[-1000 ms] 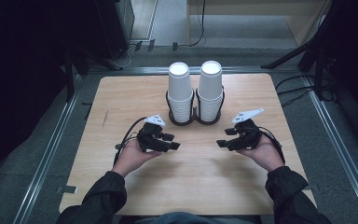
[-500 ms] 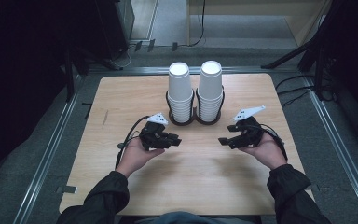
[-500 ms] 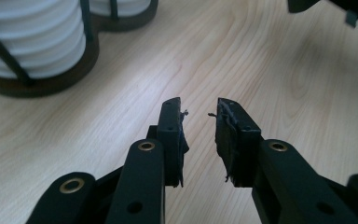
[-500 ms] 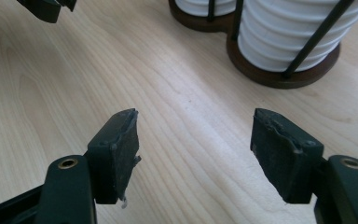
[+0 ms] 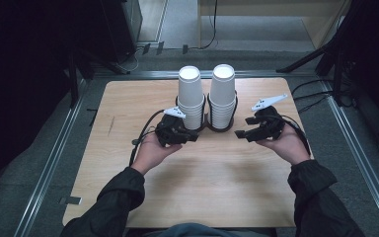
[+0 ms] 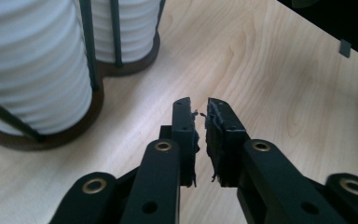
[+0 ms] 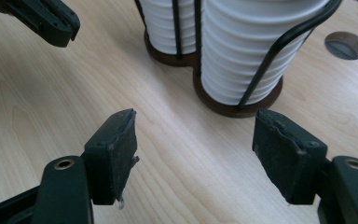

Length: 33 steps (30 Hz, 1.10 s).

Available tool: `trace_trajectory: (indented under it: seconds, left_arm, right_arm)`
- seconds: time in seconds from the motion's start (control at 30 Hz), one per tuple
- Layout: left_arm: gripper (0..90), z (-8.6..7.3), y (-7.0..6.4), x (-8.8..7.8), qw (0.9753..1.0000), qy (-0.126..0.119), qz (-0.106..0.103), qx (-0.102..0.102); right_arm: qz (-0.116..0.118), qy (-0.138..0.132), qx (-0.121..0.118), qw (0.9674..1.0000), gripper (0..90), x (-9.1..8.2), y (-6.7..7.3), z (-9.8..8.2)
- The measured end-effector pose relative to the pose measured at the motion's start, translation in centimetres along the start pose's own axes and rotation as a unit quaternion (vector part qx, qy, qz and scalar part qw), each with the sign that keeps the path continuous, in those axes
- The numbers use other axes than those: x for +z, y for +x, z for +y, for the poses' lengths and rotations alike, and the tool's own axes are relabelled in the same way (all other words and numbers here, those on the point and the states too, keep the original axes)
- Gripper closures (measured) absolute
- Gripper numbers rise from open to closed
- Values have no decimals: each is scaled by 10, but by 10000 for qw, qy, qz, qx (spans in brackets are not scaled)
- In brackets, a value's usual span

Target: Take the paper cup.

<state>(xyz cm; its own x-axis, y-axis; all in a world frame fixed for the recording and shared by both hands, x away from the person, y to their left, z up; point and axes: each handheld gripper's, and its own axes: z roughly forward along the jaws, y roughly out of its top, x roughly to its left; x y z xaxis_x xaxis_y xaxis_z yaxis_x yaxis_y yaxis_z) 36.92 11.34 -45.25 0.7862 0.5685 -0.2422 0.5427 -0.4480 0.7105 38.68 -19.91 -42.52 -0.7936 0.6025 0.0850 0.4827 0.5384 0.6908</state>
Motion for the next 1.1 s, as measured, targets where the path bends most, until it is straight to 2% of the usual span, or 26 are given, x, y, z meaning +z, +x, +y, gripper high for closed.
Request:
trace_trajectory:
  seconds: [0.13,0.3,0.53,0.7,0.77,0.83,0.9,1.1]
  left_arm:
    - [863,9,-2,6,9999,75,48,106]
    - [891,25,0,15,9998,-161,119,37]
    - [896,40,4,24,9994,-288,178,-66]
    - [897,58,2,29,9991,-338,273,-6]
    - [897,68,1,35,9989,-339,326,69]
    - [897,70,0,37,9989,-324,333,61]
    - [897,77,1,43,9986,-307,430,44]
    - [897,81,0,54,9982,-293,521,19]
  right_arm:
    - [-73,-24,44,10000,305,-4,-7,9]
    - [-111,-189,179,9996,297,-12,-17,24]
    - [-105,-294,37,9995,310,-19,-19,43]
    - [-198,-426,58,9989,274,-24,-29,60]
    - [-197,-490,89,9986,252,-24,-32,65]
    - [-177,-498,118,9985,241,-23,-33,68]
    - [-177,-536,91,9984,216,-21,-34,77]
    - [-216,-647,182,9975,193,-15,-36,89]
